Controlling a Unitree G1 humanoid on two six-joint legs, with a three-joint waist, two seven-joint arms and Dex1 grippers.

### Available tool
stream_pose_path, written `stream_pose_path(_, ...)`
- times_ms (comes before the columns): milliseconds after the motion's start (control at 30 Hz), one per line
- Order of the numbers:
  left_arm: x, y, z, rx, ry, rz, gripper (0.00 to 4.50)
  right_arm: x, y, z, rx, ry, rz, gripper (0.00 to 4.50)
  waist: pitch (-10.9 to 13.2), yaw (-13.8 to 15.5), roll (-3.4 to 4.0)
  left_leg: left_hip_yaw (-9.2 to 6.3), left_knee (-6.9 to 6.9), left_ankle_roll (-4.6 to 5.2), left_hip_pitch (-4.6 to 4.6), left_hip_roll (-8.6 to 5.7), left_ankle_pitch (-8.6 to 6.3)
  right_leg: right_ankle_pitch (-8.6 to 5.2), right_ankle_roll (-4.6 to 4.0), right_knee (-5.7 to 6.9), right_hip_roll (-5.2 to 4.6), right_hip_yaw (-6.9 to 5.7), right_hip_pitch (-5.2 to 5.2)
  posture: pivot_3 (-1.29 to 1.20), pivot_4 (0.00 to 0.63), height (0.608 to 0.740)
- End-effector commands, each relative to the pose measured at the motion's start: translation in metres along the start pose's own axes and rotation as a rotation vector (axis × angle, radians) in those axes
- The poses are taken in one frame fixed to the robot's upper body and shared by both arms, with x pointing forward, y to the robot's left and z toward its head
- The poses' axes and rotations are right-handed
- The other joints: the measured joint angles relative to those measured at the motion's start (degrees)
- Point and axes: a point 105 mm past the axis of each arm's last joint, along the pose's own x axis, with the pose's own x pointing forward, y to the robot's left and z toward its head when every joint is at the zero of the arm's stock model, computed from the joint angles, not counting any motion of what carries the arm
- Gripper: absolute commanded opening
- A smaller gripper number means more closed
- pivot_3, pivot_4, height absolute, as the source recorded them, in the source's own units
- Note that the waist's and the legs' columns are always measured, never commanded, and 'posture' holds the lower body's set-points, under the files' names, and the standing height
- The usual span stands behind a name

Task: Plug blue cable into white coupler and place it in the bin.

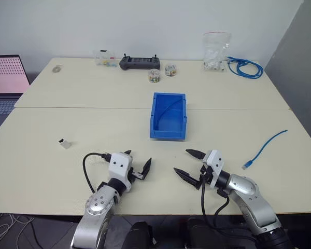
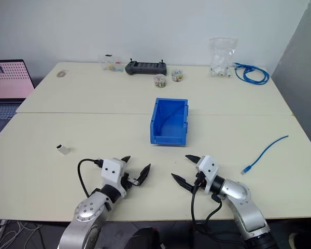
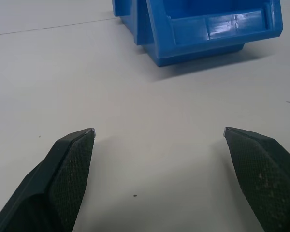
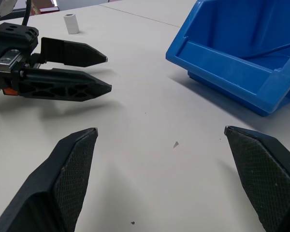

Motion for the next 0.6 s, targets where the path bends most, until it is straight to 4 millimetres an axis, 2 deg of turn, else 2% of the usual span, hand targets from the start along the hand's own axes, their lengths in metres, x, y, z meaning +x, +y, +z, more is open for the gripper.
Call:
stream_pose_path(33, -0.001, -0.005, 0.014, 0.014, -0.069, -0.032, 4.50, 0.000, -0.002, 0.010, -0.022, -0.036, -0.012, 4.45, 0.00, 0.03, 0.00, 0.00, 0.00, 0.00, 0.00, 0.00, 0.00, 0.00, 0.00, 0.00, 0.00, 0.00, 0.00, 0.00, 0.150, 0.740)
stream_pose_path(233, -0.002, -0.006, 0.007, 0.005, -0.037, -0.041, 4.50, 0.001, -0.003, 0.010, -0.026, -0.038, -0.009, 4.45, 0.00, 0.03, 0.00, 0.00, 0.00, 0.00, 0.00, 0.00, 0.00, 0.00, 0.00, 0.00, 0.00, 0.01, 0.00, 0.00, 0.150, 0.740)
stream_pose_path(600, -0.013, -0.013, 0.014, 0.024, -0.107, -0.165, 4.50, 0.004, -0.002, 0.011, -0.046, -0.047, -0.006, 4.45, 0.00, 0.03, 0.00, 0.01, 0.00, 0.00, 0.00, 0.00, 0.00, 0.00, 0.00, -0.01, 0.00, 0.01, 0.00, 0.00, 0.150, 0.740)
